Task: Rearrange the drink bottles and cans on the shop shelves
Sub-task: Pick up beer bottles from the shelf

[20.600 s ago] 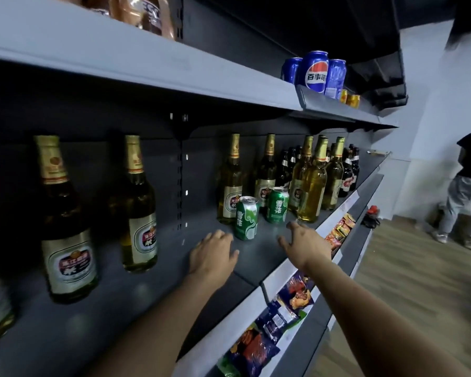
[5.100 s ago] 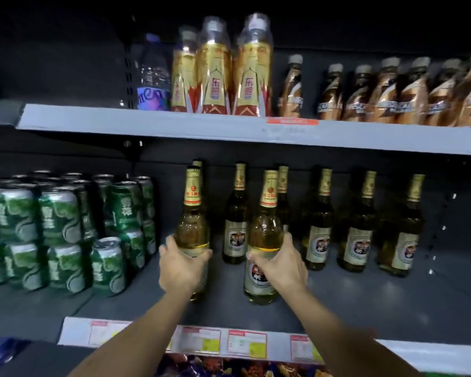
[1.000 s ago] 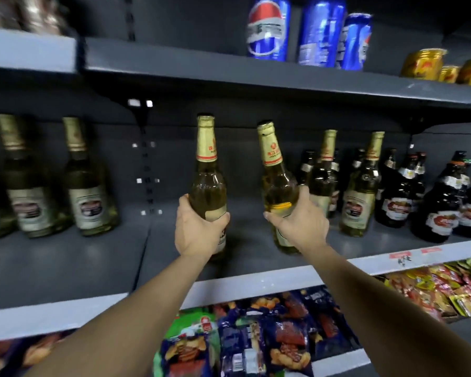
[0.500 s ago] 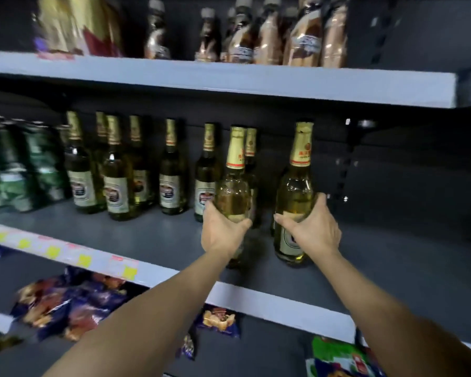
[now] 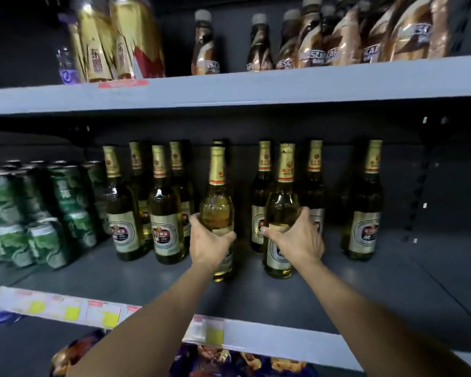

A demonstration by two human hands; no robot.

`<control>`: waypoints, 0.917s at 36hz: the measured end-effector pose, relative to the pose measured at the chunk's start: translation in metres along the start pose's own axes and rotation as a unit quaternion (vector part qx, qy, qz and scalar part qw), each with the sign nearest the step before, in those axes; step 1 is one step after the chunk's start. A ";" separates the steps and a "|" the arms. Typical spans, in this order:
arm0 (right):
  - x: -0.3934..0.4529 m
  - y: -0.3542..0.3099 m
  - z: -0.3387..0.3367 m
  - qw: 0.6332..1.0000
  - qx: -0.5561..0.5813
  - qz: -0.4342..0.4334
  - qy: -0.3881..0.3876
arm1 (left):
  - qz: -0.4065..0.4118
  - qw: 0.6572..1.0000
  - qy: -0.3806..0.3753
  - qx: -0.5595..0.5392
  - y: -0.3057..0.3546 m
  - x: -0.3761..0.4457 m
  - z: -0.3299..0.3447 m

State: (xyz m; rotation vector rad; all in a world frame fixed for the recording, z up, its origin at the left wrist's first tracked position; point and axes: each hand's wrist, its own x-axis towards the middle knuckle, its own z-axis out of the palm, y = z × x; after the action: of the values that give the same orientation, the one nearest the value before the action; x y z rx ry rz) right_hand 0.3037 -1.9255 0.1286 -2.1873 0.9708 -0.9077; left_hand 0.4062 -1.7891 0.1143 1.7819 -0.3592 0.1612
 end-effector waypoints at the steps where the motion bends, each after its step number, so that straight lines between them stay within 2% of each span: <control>1: -0.001 -0.003 0.006 1.000 0.000 0.011 0.011 | 0.003 1.000 -0.013 -0.002 -0.005 0.010 -0.005; 4: -0.004 -0.012 0.018 0.999 -0.017 0.032 0.040 | 0.009 0.998 -0.056 -0.017 -0.014 0.032 -0.018; 11: -0.007 -0.019 0.024 0.996 -0.066 0.045 0.051 | 0.026 0.977 -0.204 -0.063 -0.028 0.057 -0.035; 14: -0.009 -0.019 0.025 0.995 -0.071 0.048 0.048 | 0.022 0.969 -0.240 -0.059 -0.031 0.061 -0.039; 16: -0.010 -0.020 0.025 0.995 -0.071 0.054 0.045 | 0.035 0.975 -0.216 -0.049 -0.036 0.056 -0.038; 19: -0.010 -0.020 0.025 0.996 -0.057 0.055 0.043 | 0.061 0.989 -0.128 0.046 -0.040 0.040 -0.033; 23: -0.009 -0.019 0.025 0.997 -0.046 0.054 0.040 | 0.045 0.993 -0.056 0.096 -0.037 0.026 -0.027; 25: -0.008 -0.018 0.026 0.997 -0.044 0.054 0.040 | 0.053 0.994 -0.062 0.077 -0.039 0.029 -0.027; 29: -0.007 -0.016 0.027 0.997 -0.043 0.050 0.040 | 0.055 0.990 -0.125 0.045 -0.042 0.041 -0.030; 33: -0.007 -0.013 0.028 0.998 -0.030 0.051 0.026 | 0.057 0.989 -0.137 0.024 -0.040 0.044 -0.029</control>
State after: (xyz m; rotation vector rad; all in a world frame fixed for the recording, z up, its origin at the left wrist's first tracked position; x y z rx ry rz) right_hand 0.3269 -1.9061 0.1187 -2.1512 1.1384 -0.9021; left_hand 0.4635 -1.7599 0.0978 1.8361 -0.6595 0.0043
